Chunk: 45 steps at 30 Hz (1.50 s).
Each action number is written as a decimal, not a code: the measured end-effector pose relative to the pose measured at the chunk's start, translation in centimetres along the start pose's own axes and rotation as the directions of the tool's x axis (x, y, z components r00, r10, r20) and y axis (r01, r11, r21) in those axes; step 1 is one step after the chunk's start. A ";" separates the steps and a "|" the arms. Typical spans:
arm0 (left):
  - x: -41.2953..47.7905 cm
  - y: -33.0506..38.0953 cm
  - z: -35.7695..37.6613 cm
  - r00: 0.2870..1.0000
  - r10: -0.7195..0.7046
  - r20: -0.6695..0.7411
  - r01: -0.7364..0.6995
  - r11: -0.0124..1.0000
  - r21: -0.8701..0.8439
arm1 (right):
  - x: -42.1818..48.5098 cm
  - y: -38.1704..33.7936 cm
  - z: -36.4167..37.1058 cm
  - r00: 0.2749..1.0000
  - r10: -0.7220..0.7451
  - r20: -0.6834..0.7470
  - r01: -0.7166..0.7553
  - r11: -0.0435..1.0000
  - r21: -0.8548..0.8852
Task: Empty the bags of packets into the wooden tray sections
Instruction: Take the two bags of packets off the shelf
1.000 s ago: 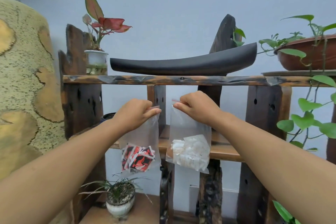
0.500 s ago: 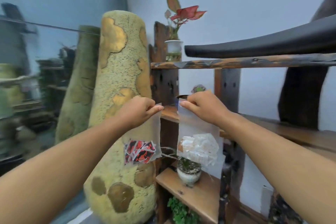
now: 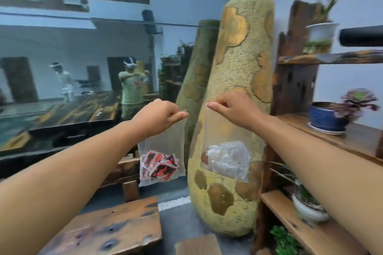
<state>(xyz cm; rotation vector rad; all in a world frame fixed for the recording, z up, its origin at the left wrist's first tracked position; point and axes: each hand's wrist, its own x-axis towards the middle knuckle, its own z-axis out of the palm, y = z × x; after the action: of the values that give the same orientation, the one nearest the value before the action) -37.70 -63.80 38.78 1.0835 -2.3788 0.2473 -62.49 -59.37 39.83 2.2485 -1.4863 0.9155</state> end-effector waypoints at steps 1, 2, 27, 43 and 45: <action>-0.8 -1.5 -0.7 1.000 -0.022 0.002 0.022 1.000 0.013 | 1.1 -1.3 1.1 1.000 -0.013 -0.005 0.013 1.000 0.021; -1.7 -3.1 -1.3 0.999 -0.047 0.001 0.047 0.999 0.026 | 2.2 -2.6 2.2 1.000 -0.024 -0.013 0.025 0.999 0.040; -31.6 -29.1 -17.7 0.779 -0.611 -0.138 0.618 0.712 0.334 | 17.8 -41.8 25.7 0.786 -0.618 -0.019 0.560 0.698 0.446; -45.0 -24.7 -21.6 0.350 -0.886 -0.304 0.819 0.132 0.559 | 17.2 -60.3 33.0 0.359 -0.896 -0.261 0.697 0.071 0.714; -46.5 -23.7 -20.9 0.305 -0.900 -0.312 0.816 0.077 0.573 | 16.0 -61.7 34.0 0.347 -0.889 -0.299 0.687 0.024 0.726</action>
<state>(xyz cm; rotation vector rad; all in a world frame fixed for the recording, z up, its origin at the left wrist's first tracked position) 13.42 -41.58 31.41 2.7372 -1.1913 0.5871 9.02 -63.71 30.67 3.1742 0.6353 0.8960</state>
